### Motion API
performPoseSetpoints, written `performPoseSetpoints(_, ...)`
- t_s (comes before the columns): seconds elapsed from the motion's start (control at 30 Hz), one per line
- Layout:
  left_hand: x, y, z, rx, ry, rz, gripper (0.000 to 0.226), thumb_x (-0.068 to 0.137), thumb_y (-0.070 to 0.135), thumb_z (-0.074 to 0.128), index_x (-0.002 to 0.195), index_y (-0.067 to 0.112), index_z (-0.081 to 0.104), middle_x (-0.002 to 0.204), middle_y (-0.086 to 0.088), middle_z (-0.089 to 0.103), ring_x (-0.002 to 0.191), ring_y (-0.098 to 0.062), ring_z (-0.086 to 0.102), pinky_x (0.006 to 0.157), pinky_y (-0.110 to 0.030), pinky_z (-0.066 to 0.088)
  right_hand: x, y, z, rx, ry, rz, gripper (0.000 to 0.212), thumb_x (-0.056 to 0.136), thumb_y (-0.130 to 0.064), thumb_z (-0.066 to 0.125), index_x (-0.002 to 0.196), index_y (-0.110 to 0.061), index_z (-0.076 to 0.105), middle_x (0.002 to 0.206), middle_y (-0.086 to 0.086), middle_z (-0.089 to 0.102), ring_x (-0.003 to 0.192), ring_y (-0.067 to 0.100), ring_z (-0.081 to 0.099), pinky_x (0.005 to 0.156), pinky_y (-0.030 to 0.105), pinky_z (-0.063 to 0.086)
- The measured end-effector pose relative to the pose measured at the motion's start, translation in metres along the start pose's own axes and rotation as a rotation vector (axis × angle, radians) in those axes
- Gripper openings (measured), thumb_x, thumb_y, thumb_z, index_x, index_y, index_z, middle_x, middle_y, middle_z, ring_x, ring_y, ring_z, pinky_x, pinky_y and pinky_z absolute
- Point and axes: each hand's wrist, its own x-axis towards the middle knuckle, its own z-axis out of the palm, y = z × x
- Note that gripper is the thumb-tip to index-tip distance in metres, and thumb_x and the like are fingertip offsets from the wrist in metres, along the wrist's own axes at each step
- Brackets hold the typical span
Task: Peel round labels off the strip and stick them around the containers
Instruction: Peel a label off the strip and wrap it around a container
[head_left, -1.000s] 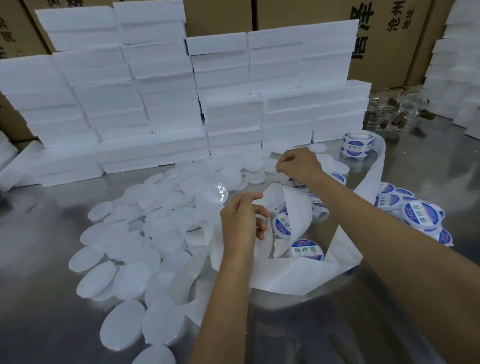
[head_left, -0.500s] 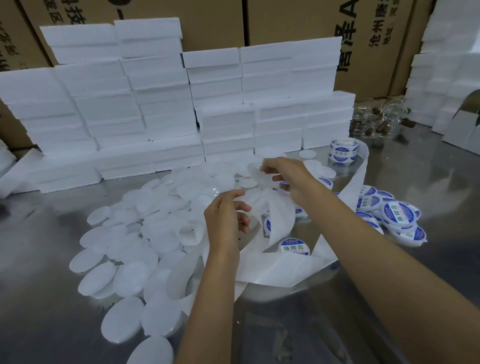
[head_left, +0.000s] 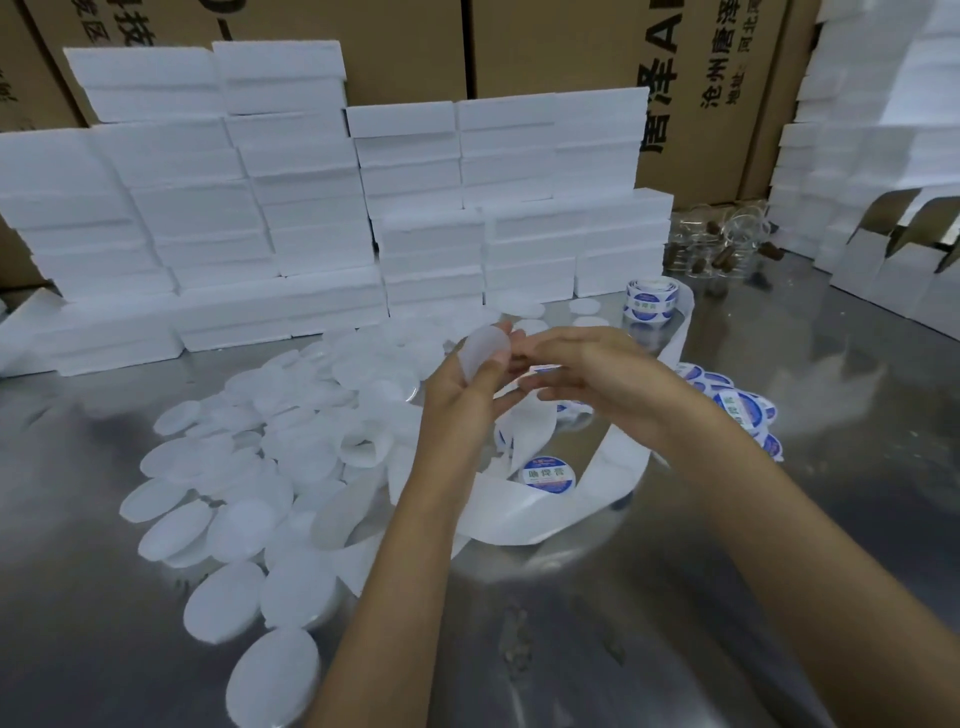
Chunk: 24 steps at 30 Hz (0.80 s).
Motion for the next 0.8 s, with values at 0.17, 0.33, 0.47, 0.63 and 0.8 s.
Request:
performPoseSetpoints(0.17,0.0,-0.003,0.001,0.074,-0.007,-0.046,0.034,0.105,0.007,0.043,0.13,0.023,0.06,0.098,-0.004,0.071,0.08,-0.018,0.073,0.075,-0.03,0.062,-0.029,0.02,-0.029,-0.528,0.058,-0.019,0.032,0.087,0.008,0.052,0.101,-0.011,0.073,0.109,0.001,0.073,0.107,0.015,0.066,0.087,0.015,0.051)
performPoseSetpoints(0.33,-0.001,0.002,0.001,-0.007,-0.057,-0.115,0.027,0.099,0.0,0.045,0.11,0.017,0.062,0.092,-0.016,0.067,0.065,-0.027,0.067,0.058,-0.034,0.059,-0.053,0.051,-0.051,-0.834,-0.263,0.147,0.041,0.081,-0.006,0.067,0.112,-0.033,0.069,0.123,-0.015,0.06,0.104,-0.004,0.055,0.086,0.012,0.043)
performPoseSetpoints(0.47,-0.005,0.005,0.006,0.034,-0.06,-0.114,0.017,0.091,0.006,0.052,0.101,0.016,0.062,0.09,-0.016,0.066,0.05,-0.025,0.055,0.044,-0.03,0.046,-0.049,0.076,-0.046,-0.663,-0.002,0.007,0.015,0.085,-0.018,0.073,0.094,-0.03,0.075,0.102,-0.013,0.073,0.095,-0.002,0.063,0.086,0.015,0.046)
performPoseSetpoints(0.63,-0.004,0.01,0.005,0.192,-0.012,0.078,0.01,0.091,0.014,0.066,0.096,0.018,0.058,0.077,0.003,0.066,0.048,-0.021,0.055,0.04,-0.028,0.043,-0.04,0.082,-0.03,-0.479,0.248,-0.073,0.02,0.089,-0.022,0.07,0.07,-0.028,0.073,0.068,-0.011,0.071,0.063,-0.001,0.062,0.055,0.009,0.043)
performPoseSetpoints(0.8,-0.005,-0.004,0.01,0.596,-0.104,0.119,0.04,0.073,0.042,0.085,0.091,0.029,0.052,0.081,0.013,0.064,0.079,-0.009,0.064,0.065,-0.027,0.054,-0.04,0.084,-0.016,-0.364,0.257,-0.015,0.027,0.088,-0.018,0.07,0.064,-0.029,0.068,0.061,-0.007,0.067,0.058,0.005,0.059,0.062,0.027,0.047)
